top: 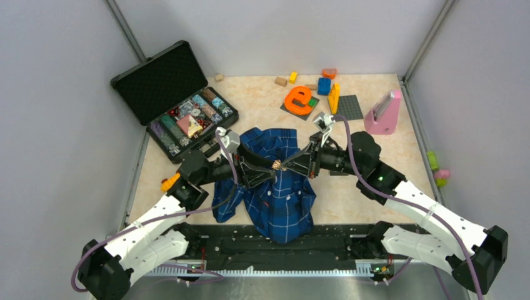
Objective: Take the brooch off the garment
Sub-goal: Remove the brooch from the clothes.
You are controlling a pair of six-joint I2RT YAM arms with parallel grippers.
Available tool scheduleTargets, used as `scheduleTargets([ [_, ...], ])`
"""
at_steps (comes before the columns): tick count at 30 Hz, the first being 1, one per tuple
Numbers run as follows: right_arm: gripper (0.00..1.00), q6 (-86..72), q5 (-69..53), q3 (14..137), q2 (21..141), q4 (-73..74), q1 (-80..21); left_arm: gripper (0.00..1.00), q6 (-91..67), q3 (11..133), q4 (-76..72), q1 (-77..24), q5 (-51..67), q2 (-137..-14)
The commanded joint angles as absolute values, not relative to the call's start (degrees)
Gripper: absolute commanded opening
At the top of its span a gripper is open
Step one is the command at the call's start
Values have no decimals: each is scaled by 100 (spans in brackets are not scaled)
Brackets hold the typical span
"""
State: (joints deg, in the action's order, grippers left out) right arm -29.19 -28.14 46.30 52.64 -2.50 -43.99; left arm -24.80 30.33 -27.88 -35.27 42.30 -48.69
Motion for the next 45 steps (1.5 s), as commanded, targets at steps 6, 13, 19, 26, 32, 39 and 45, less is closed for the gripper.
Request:
scheduleTargets([
  [6, 0, -3315, -2961, 5065, 5441, -214, -4342, 42, -2078, 3452, -2532, -3512, 4066, -5019],
  [13, 0, -3391, -2927, 5077, 5467, -264, -4342, 45, -1842, 3583, -2336, -3666, 4015, -5177],
  [19, 0, -3433, -2956, 5084, 5501, -306, -4342, 25, -1568, 3702, -2030, -3780, 3857, -5240],
  [26, 0, -3492, -2997, 5113, 5513, -278, -4342, 5, -1424, 3787, -1801, -3799, 3758, -5346],
  [32, 0, -3595, -3012, 5169, 5494, -223, -4342, 0, -1302, 3839, -1587, -3826, 3582, -5344],
  [39, 0, -3367, -2673, 5222, 5483, 527, -4335, 3, -1620, 3704, -1936, -3817, 3502, -5163],
  [45, 0, -3542, -2723, 5050, 5461, 511, -4281, 19, -1490, 3600, -1794, -3824, 2972, -4874],
])
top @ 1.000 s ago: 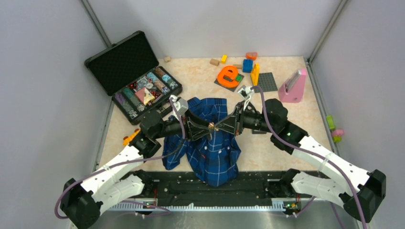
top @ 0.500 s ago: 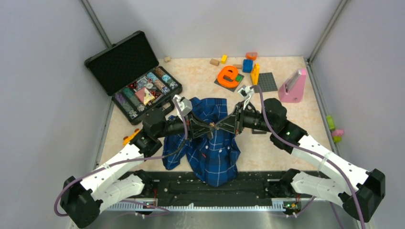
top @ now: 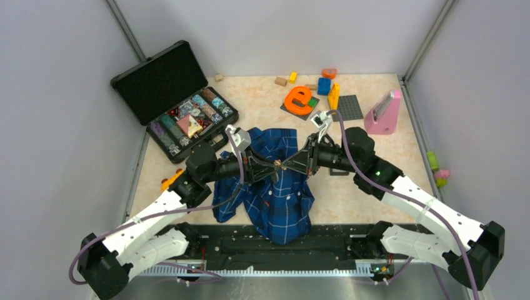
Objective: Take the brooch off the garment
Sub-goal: Remove the brooch from the clothes.
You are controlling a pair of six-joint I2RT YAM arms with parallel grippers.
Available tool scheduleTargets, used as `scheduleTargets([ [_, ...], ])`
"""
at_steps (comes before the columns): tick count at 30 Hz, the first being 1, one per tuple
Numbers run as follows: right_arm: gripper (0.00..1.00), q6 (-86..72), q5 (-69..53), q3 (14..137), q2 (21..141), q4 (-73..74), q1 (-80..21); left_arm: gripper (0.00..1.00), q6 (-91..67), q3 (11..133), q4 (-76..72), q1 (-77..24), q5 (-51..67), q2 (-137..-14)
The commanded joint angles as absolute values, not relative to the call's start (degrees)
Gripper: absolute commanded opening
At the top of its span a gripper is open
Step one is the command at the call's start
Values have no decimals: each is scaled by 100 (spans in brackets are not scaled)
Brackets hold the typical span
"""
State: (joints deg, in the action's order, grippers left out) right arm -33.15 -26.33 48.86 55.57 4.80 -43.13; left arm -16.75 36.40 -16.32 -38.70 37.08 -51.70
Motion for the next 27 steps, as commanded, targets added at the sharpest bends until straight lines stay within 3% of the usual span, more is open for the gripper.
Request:
scheduleTargets([
  [1, 0, -3589, -2751, 5039, 5489, 499, -4274, 21, -1434, 3546, -1780, -3824, 2884, -4818],
  [9, 0, -3748, -2830, 5045, 5705, 480, -4176, 46, -1217, 3363, -1760, -3858, 2651, -4431],
  [14, 0, -3820, -2839, 5051, 5723, 393, -4142, 51, -1060, 3312, -1764, -3874, 2975, -4438],
  [19, 0, -3866, -2908, 5106, 5749, 348, -4140, 69, -961, 3560, -1356, -3929, 3132, -4837],
  [22, 0, -3863, -2897, 5115, 5732, 336, -4140, 71, -1139, 3534, -1536, -3929, 3199, -4876],
  [27, 0, -3585, -2672, 5138, 5629, 568, -4140, 64, -1592, 3230, -2027, -3925, 2989, -4628],
])
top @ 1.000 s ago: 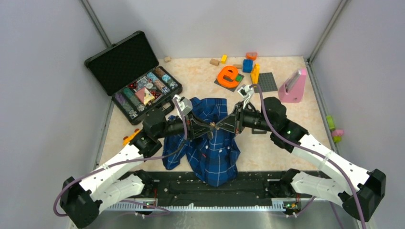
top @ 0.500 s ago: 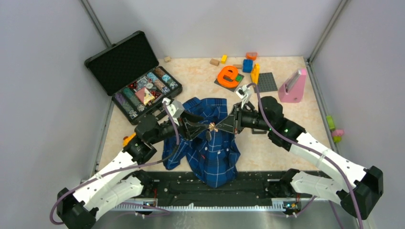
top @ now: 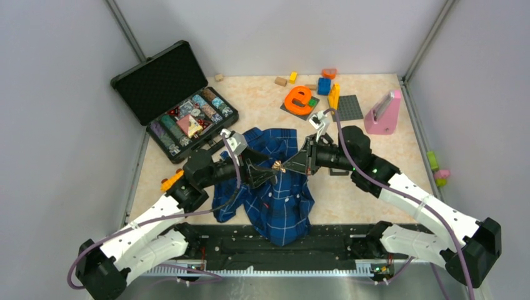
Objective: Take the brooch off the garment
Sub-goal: Remove the brooch from the clothes.
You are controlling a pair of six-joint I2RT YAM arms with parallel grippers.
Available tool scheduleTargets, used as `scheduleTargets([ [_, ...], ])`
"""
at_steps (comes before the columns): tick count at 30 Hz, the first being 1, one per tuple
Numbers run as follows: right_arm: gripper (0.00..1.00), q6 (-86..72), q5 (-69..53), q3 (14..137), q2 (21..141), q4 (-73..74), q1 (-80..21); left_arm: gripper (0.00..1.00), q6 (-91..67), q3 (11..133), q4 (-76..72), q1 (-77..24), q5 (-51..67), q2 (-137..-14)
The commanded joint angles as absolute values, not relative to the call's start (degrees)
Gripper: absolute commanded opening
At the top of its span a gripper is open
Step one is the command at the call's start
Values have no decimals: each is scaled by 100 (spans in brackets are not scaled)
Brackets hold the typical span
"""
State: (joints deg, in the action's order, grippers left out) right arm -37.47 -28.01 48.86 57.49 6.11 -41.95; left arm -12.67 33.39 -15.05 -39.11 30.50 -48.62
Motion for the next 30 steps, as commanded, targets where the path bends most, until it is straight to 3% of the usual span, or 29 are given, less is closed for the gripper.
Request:
scheduleTargets([
  [1, 0, -3552, -2625, 5121, 5594, 583, -4140, 63, -1611, 3200, -2039, -3927, 2997, -4605],
  [30, 0, -3451, -2824, 5240, 5821, 630, -4133, 56, -1126, 3761, -1667, -3991, 3777, -5469],
])
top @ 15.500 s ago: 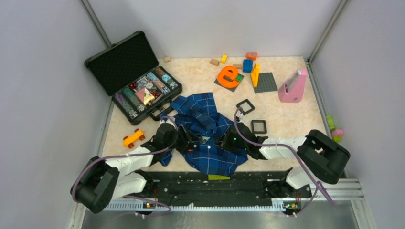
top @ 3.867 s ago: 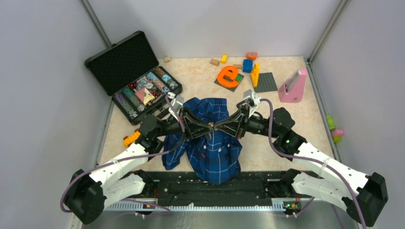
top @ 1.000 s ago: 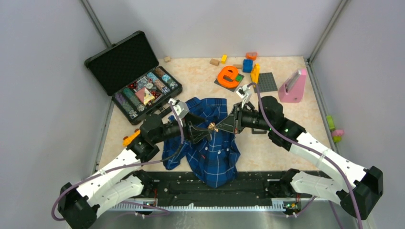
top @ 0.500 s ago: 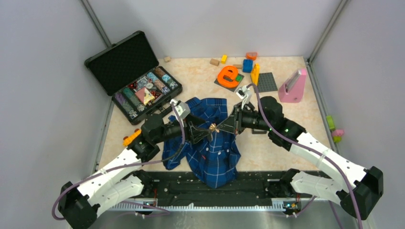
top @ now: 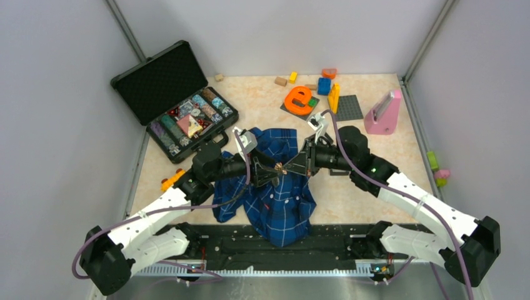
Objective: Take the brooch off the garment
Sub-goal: Remove the brooch from the clothes.
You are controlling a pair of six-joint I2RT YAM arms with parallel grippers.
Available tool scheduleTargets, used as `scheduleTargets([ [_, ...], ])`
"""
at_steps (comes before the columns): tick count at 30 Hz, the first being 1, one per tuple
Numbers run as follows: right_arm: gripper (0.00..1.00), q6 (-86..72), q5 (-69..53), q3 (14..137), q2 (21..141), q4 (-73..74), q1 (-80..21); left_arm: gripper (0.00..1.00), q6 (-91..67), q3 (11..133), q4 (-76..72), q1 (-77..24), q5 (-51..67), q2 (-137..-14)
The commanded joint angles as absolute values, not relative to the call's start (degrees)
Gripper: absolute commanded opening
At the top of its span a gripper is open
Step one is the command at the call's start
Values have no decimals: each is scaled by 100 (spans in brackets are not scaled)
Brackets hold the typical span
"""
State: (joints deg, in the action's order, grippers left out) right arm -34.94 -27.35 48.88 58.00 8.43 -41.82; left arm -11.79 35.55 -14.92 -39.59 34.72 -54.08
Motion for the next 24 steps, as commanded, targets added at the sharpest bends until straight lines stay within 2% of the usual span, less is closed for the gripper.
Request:
scheduleTargets([
  [1, 0, -3454, -2824, 5245, 5823, 637, -4138, 56, -1151, 3766, -1682, -3990, 3803, -5478],
  [6, 0, -3449, -2815, 5230, 5806, 627, -4135, 59, -1363, 3760, -1860, -3993, 3870, -5441],
  [12, 0, -3357, -2651, 5234, 5745, 712, -4135, 73, -1844, 3667, -2216, -3990, 3868, -5372],
  [16, 0, -3356, -2625, 5250, 5731, 737, -4133, 74, -1744, 3873, -1886, -4026, 3938, -5699],
  [20, 0, -3337, -2586, 5262, 5729, 759, -4140, 68, -1234, 4077, -1255, -4225, 3603, -5871],
  [24, 0, -3307, -2521, 5251, 5722, 797, -4135, 52, -855, 4286, -701, -4398, 3206, -5939],
])
